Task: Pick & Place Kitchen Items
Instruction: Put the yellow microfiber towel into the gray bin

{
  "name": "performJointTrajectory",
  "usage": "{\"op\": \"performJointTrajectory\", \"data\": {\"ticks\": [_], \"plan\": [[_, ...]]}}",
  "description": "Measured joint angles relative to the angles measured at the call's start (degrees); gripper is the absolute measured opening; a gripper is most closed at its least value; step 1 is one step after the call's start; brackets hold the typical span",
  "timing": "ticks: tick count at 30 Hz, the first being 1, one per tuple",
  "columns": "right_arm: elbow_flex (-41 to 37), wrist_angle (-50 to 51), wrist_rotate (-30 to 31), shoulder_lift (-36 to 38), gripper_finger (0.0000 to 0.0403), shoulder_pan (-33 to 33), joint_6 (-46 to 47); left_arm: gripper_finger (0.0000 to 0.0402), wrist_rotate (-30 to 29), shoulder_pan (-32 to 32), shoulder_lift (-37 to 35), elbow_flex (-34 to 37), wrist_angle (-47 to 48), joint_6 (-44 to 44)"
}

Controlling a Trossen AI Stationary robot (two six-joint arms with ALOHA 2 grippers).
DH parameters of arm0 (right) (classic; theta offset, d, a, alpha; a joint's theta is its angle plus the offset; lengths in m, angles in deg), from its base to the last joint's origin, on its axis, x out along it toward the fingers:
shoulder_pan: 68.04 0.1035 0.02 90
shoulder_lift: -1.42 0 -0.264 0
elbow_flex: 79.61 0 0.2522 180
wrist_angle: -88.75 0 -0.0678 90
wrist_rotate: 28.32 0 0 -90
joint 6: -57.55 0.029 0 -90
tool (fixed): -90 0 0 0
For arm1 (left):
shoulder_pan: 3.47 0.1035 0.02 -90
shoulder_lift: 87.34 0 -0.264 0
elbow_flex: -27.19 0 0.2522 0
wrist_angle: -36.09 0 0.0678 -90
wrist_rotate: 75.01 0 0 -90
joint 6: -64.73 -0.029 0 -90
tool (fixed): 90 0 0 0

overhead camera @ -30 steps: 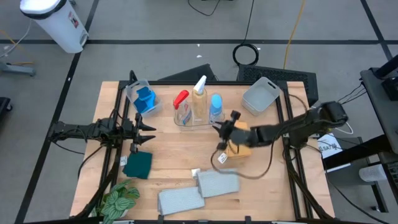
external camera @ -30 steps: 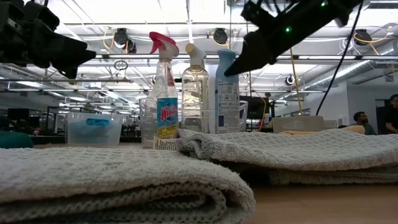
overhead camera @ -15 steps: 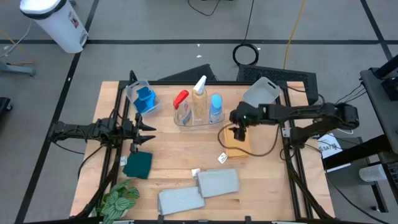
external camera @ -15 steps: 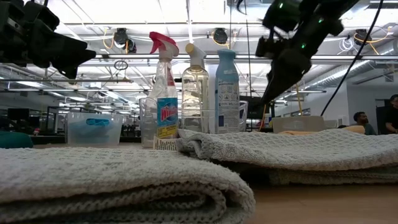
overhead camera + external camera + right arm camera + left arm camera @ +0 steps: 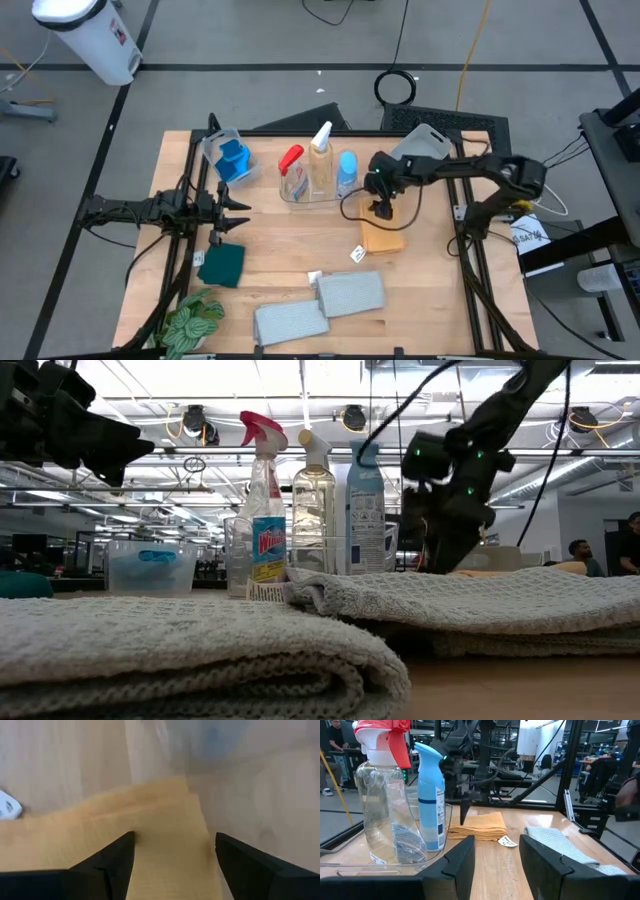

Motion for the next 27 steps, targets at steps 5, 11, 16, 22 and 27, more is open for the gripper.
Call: {"op": "performJointTrajectory", "data": {"ticks": [5, 11, 16, 22, 27], "plan": [[0.0, 0.95, -5.94, -4.43, 0.0246, -2.93, -1.14, 0.0159, -0.02, 0.0, 0.0, 0.0, -0.06, 0.0], [0.22, 4.98, -12.75, -6.77, 0.0228, -4.34, -4.81, 0.0159, -0.02, -0.01, 0.0, 0.0, -0.07, 0.0], [0.02, 5.52, -12.47, -6.05, 0.0173, -4.25, -9.04, 0.0159, -0.01, 0.0, 0.01, 0.0, -0.06, 0.0], [0.0, 4.32, -12.09, -5.9, 0.0072, -4.24, -9.95, 0.0159, -0.01, -0.01, 0.0, 0.0, -0.03, 0.0], [-0.02, 4.21, -12.31, -5.75, 0.0009, -4.25, -10.07, 0.0159, 0.0, -0.02, 0.0, 0.0, -0.02, 0.0]]}}
